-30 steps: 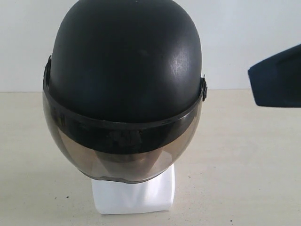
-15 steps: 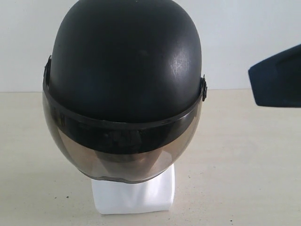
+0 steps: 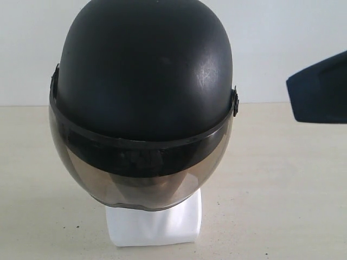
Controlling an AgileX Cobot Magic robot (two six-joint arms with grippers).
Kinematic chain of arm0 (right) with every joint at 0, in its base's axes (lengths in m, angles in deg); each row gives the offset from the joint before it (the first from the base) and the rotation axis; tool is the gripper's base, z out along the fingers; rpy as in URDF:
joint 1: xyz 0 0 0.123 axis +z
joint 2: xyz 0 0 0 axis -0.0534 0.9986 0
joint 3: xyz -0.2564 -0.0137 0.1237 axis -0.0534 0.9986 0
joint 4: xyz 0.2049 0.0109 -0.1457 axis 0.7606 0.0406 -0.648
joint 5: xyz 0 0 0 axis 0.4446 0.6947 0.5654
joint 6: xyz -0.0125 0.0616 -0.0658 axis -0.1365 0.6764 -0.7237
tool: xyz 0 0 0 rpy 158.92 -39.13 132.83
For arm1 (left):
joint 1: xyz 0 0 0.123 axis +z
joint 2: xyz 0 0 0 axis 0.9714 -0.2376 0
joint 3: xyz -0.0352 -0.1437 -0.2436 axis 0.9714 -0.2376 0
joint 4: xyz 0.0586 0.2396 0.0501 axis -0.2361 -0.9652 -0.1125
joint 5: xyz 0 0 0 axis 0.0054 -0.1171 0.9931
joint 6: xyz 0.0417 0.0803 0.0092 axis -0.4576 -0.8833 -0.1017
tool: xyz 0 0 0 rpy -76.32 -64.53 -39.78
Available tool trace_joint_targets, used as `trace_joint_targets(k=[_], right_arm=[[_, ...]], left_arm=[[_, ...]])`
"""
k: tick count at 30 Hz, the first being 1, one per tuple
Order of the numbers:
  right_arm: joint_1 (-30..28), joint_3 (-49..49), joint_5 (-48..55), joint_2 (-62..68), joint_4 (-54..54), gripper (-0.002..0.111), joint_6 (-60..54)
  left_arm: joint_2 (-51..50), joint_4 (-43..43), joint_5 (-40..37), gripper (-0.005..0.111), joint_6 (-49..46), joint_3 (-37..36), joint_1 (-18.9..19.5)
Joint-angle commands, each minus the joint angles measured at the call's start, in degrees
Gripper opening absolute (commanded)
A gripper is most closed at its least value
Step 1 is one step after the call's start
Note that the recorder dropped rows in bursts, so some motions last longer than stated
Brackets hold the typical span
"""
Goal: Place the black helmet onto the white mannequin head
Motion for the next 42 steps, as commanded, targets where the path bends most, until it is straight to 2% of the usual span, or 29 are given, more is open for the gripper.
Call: trace_joint_targets(k=[1,3,39,42], right_arm=[[-0.1,-0.3,-0.2,-0.2,0.2,0.000,-0.2],[-0.1,-0.3,-0.2,-0.2,0.2,0.000,-0.2],[-0.1,-0.3,-0.2,-0.2,0.2,0.000,-0.2],[-2.0,-0.3,-0.2,-1.6,0.7,0.000,-0.2]], left_arm=[[0.1,6.6,-1.1,0.004,-2.1,-0.2,0.1],[0.1,9.7,-0.7,0.004,-1.0,-0.2,0.1],[0.1,9.7,-0.7,0.004,-1.7,-0.2,0.1],[0.1,9.7,-0.7,0.004,-1.7,-0.2,0.1]])
